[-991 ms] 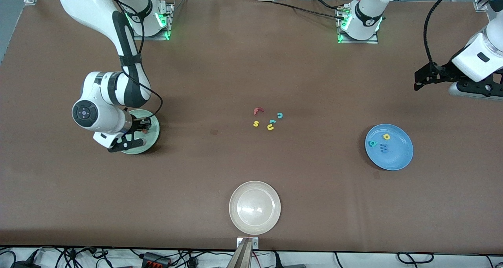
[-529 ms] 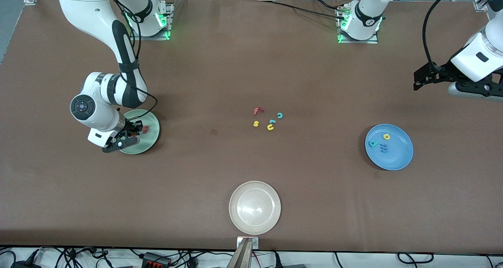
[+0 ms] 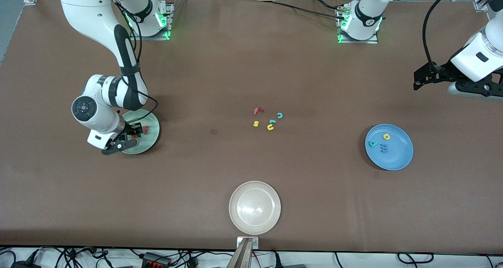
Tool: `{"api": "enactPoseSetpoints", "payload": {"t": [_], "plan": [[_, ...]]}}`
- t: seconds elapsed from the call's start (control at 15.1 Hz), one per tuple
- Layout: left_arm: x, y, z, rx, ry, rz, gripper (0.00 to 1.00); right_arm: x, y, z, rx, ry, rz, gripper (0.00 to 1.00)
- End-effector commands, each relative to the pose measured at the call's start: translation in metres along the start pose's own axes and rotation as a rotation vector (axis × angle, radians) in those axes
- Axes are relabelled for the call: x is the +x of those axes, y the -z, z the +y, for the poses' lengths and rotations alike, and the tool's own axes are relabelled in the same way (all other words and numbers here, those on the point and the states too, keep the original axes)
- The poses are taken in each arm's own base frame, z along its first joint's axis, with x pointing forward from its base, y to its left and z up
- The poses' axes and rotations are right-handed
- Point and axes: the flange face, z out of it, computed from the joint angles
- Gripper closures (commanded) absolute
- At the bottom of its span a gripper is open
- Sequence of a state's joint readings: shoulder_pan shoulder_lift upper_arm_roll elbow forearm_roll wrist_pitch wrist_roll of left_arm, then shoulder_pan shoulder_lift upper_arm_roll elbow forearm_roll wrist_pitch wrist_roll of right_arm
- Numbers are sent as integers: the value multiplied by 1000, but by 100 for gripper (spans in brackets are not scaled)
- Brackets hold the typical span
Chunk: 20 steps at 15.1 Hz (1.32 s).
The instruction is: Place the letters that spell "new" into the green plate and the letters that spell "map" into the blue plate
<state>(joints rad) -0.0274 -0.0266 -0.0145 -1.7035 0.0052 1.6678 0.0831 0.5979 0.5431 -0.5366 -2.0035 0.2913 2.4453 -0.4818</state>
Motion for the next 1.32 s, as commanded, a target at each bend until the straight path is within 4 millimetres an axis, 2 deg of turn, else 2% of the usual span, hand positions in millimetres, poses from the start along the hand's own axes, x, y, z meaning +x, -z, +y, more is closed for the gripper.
{"api": "enactPoseSetpoints", "payload": {"t": [0.0, 0.26, 0.46, 0.66, 0.86, 0.99, 1.19, 1.26], "plan": [[-1, 5, -1, -13, -15, -2, 0, 4, 66, 8, 70, -21, 57, 0], [0, 4, -1, -14, -15, -3, 0, 26, 142, 21, 133, -86, 13, 0], [0, 4, -1, -14, -15, -3, 0, 40, 181, 14, 152, -180, -2, 0], [0, 4, 1, -13, -18, -3, 0, 51, 214, 4, 157, -364, 1, 0], [-1, 6, 2, -15, -21, 0, 0, 53, 243, -1, 170, -476, -23, 0], [0, 5, 2, -13, -21, -2, 0, 43, 265, 8, 157, -514, -34, 0], [2, 8, 3, -14, -23, 6, 0, 28, 306, 14, 110, -460, -41, 0], [2, 9, 4, -14, -23, 7, 0, 22, 326, 18, 70, -431, -22, 0]]}}
